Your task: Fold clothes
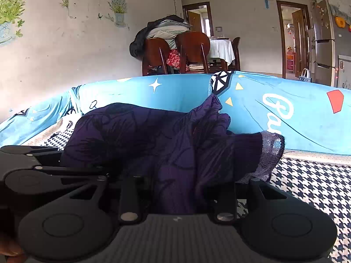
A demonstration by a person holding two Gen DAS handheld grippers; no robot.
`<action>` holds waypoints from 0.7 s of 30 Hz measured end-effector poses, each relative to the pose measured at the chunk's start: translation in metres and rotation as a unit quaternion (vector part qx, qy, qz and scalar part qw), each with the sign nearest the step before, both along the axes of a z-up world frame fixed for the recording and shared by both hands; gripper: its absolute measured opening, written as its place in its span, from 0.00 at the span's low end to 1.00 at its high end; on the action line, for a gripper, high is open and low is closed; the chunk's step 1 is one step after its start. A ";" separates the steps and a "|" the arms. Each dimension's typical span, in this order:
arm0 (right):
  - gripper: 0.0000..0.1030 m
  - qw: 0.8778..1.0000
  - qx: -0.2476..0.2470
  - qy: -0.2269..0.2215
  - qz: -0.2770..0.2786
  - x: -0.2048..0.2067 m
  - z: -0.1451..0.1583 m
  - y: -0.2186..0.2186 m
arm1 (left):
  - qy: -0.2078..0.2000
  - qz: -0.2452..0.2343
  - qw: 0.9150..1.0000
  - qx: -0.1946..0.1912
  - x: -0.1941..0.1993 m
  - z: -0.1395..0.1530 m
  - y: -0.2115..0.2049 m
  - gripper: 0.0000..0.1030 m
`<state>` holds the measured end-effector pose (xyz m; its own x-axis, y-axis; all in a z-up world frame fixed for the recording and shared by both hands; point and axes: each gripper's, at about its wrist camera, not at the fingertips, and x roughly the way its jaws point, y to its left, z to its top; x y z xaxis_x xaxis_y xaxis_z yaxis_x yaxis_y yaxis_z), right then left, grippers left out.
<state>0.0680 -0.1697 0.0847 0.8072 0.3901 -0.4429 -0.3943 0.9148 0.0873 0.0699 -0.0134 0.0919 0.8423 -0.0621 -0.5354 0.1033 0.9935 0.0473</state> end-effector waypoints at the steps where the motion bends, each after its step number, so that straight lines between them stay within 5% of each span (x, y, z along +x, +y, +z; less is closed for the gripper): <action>1: 0.37 1.000 0.000 0.000 -0.001 0.001 0.000 0.001 | 0.000 0.000 1.000 0.000 0.002 0.000 0.001 0.34; 21: 0.37 1.000 0.005 -0.008 -0.021 0.033 -0.003 0.011 | -0.011 0.003 1.000 0.001 0.043 -0.007 0.000 0.34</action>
